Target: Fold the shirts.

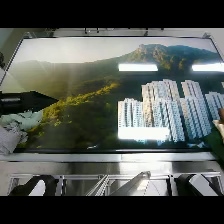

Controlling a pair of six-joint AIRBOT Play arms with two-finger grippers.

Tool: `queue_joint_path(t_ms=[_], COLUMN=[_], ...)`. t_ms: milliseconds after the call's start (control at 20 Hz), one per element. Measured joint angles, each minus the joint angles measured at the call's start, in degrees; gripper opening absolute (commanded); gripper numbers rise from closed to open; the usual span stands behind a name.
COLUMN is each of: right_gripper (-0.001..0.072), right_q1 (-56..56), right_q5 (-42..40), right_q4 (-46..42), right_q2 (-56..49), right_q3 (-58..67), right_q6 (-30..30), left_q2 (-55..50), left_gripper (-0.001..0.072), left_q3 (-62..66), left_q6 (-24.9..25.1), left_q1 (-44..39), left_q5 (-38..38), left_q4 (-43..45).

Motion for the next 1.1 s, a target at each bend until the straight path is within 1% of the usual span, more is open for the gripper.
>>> queue_joint_path(t_ms=[100,200,400,500,650,900,1100], right_gripper=[0.0016,0.0016,0.0016,0.0016,0.0018,0.0017,0.0017], right_q1=[9.86,21.99,43.52,49.70,53.92,55.87,56.17], right_q5=[-0.28,-2.56,-15.23,-19.82,-23.15,-23.61,-23.61], right_q4=[4.35,7.34,9.53,9.90,10.82,12.20,12.55], right_q2=[4.37,10.75,24.04,27.71,30.23,31.32,31.52], right_q3=[-1.97,-6.58,-20.37,-24.85,-27.87,-29.27,-29.51], right_q6=[-1.60,-2.69,-2.89,-1.51,-0.59,-0.13,-0.02], left_q2=[0.57,2.49,7.08,7.80,6.43,0.57,-3.93], left_gripper=[0.0013,0.0015,0.0016,0.0016,0.0012,0.0008,0.0001], left_q3=[-0.57,-3.34,-12.57,-15.50,-16.63,-14.67,-13.49], left_q6=[0.46,0.87,1.16,1.27,1.29,1.31,1.25], left_q1=[-1.73,-5.46,-15.02,-18.75,-22.88,-27.67,-29.20], left_q5=[-1.27,-3.85,-11.78,-14.19,-15.23,-15.06,-14.32], left_q4=[0.92,2.34,3.78,4.02,4.22,4.33,4.22])
